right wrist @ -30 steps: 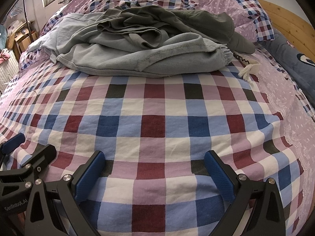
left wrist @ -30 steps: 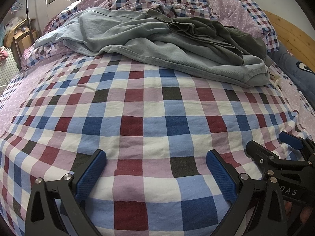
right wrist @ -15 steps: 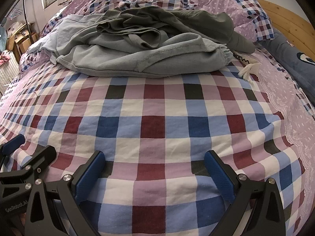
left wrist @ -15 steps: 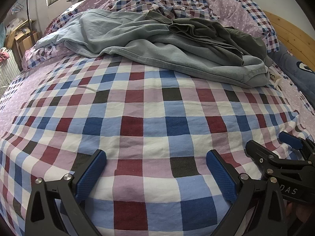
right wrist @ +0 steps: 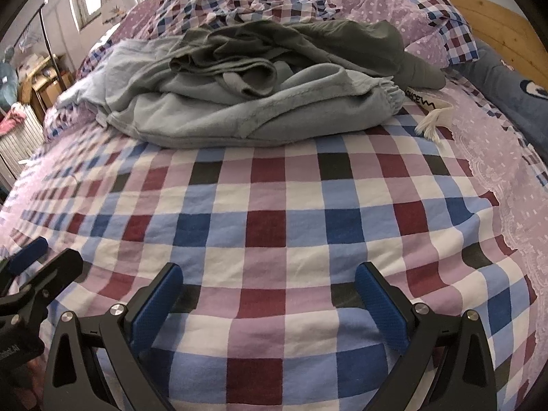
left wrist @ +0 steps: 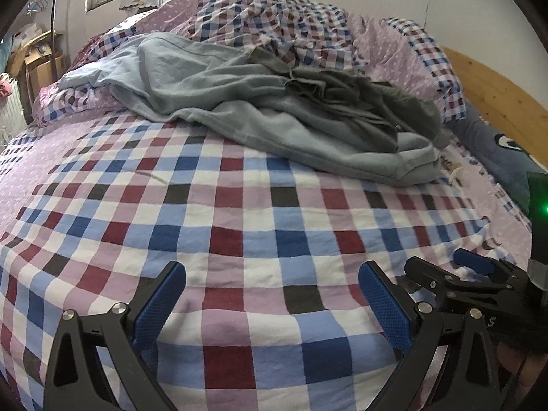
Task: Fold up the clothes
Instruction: 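Reach the right gripper into the grey pile and close on the dark shirt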
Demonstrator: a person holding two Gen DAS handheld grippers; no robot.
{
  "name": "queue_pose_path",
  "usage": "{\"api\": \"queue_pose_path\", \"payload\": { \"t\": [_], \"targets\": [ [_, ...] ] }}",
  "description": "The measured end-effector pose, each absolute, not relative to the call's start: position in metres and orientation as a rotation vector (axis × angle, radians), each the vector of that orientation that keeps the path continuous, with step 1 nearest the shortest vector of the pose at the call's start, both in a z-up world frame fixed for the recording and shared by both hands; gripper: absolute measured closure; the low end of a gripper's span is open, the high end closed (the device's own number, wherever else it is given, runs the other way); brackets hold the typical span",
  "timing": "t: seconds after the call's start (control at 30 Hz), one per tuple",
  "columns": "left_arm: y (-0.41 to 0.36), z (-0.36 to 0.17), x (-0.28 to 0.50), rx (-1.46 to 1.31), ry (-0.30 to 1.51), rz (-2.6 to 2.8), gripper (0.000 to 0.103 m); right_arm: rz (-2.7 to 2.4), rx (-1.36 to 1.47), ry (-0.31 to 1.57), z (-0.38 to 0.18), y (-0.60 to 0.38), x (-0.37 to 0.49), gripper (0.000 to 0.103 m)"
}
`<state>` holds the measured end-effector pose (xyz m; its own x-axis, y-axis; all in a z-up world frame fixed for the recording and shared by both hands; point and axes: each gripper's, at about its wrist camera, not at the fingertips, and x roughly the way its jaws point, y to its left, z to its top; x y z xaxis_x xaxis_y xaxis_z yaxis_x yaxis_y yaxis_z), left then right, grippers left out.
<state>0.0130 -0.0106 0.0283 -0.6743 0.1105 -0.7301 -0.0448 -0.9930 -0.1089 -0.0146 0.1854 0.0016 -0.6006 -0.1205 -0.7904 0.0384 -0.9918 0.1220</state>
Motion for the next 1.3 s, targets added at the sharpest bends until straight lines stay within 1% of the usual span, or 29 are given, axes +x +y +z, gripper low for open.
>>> {"api": "queue_pose_path", "payload": {
  "t": [0.1, 0.13, 0.17, 0.2, 0.23, 0.27, 0.3, 0.43, 0.63, 0.7, 0.97, 1.1, 1.13, 1.17, 1.2, 1.23, 1.3],
  "targets": [
    [-0.013, 0.034, 0.016, -1.192, -0.146, 2.791, 0.001, -2.739, 1.313, -0.183, 0.010, 0.192, -0.014, 0.002],
    [-0.013, 0.036, 0.016, -1.182, -0.147, 2.791, 0.001, -2.747, 1.291, -0.185, 0.014, 0.193, -0.015, 0.007],
    [-0.014, 0.039, 0.017, -1.167, -0.150, 2.790, 0.001, -2.754, 1.274, -0.183, 0.017, 0.195, -0.015, 0.016],
    [-0.014, 0.042, 0.018, -1.152, -0.154, 2.790, 0.001, -2.761, 1.259, -0.178, 0.022, 0.196, -0.015, 0.021],
    [-0.015, 0.045, 0.019, -1.136, -0.165, 2.784, 0.001, -2.770, 1.241, -0.179, 0.027, 0.200, -0.016, 0.030],
    [-0.016, 0.048, 0.020, -1.120, -0.176, 2.778, 0.001, -2.779, 1.222, -0.184, 0.033, 0.203, -0.018, 0.036],
    [-0.017, 0.051, 0.021, -1.104, -0.188, 2.771, 0.001, -2.787, 1.200, -0.196, 0.039, 0.208, -0.020, 0.038],
    [-0.020, 0.063, 0.024, -1.039, -0.231, 2.760, 0.001, -2.793, 1.112, -0.229, 0.059, 0.222, -0.028, 0.039],
    [-0.029, 0.076, 0.026, -0.964, -0.308, 2.751, 0.001, -2.788, 1.075, -0.079, 0.076, 0.208, -0.062, 0.040],
    [-0.033, 0.079, 0.026, -0.950, -0.339, 2.748, 0.001, -2.775, 1.083, -0.065, 0.077, 0.203, -0.078, 0.041],
    [-0.041, 0.079, 0.022, -0.952, -0.413, 2.732, 0.001, -2.776, 1.119, 0.024, 0.069, 0.187, -0.128, 0.051],
    [-0.045, 0.078, 0.020, -0.964, -0.455, 2.718, 0.001, -2.777, 1.155, 0.100, 0.061, 0.180, -0.150, 0.056],
    [-0.046, 0.077, 0.020, -0.968, -0.464, 2.714, 0.001, -2.778, 1.166, 0.109, 0.058, 0.178, -0.154, 0.062],
    [-0.046, 0.077, 0.020, -0.971, -0.472, 2.709, 0.001, -2.779, 1.178, 0.114, 0.055, 0.177, -0.158, 0.073],
    [-0.047, 0.077, 0.020, -0.973, -0.478, 2.707, 0.001, -2.778, 1.192, 0.122, 0.052, 0.176, -0.161, 0.081],
    [-0.048, 0.076, 0.019, -0.974, -0.484, 2.704, 0.001, -2.773, 1.207, 0.136, 0.049, 0.173, -0.163, 0.095],
    [-0.049, 0.076, 0.019, -0.977, -0.496, 2.698, 0.001, -2.777, 1.209, 0.176, 0.046, 0.167, -0.163, 0.099]
  ]
}}
